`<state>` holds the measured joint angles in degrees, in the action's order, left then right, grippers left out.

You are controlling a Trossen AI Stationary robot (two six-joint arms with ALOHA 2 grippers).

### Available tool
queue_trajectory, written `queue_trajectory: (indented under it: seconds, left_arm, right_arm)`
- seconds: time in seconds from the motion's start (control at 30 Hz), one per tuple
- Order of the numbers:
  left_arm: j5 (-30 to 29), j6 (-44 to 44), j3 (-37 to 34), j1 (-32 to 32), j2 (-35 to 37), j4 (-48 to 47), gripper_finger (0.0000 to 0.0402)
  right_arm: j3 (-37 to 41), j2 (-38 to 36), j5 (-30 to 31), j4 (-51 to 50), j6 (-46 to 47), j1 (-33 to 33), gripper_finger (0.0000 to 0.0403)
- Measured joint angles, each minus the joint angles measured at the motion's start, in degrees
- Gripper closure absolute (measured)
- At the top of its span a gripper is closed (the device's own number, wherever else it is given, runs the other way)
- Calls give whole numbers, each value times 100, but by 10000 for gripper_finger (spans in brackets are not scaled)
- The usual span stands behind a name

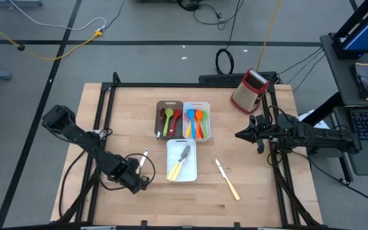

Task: Pick & Place Kitchen Items
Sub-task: Put the yellow knife into the bottom white bin

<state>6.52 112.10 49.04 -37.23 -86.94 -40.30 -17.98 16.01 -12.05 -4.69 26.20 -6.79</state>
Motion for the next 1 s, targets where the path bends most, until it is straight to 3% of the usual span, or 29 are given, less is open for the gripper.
queue_trajectory:
  seconds: [0.43,0.57,0.73,1.0]
  left_arm:
    - [-55,102,0,2,465,-821,374]
    - [-113,100,0,2,463,-838,373]
    - [-617,-216,0,0,461,-738,373]
    - [-664,-248,0,0,461,-738,373]
  right_arm:
    - [0,2,11,9,15,0,403]
    - [0,2,15,11,15,2,403]
    - [0,2,22,10,15,1,403]
    - [0,2,24,11,15,2,403]
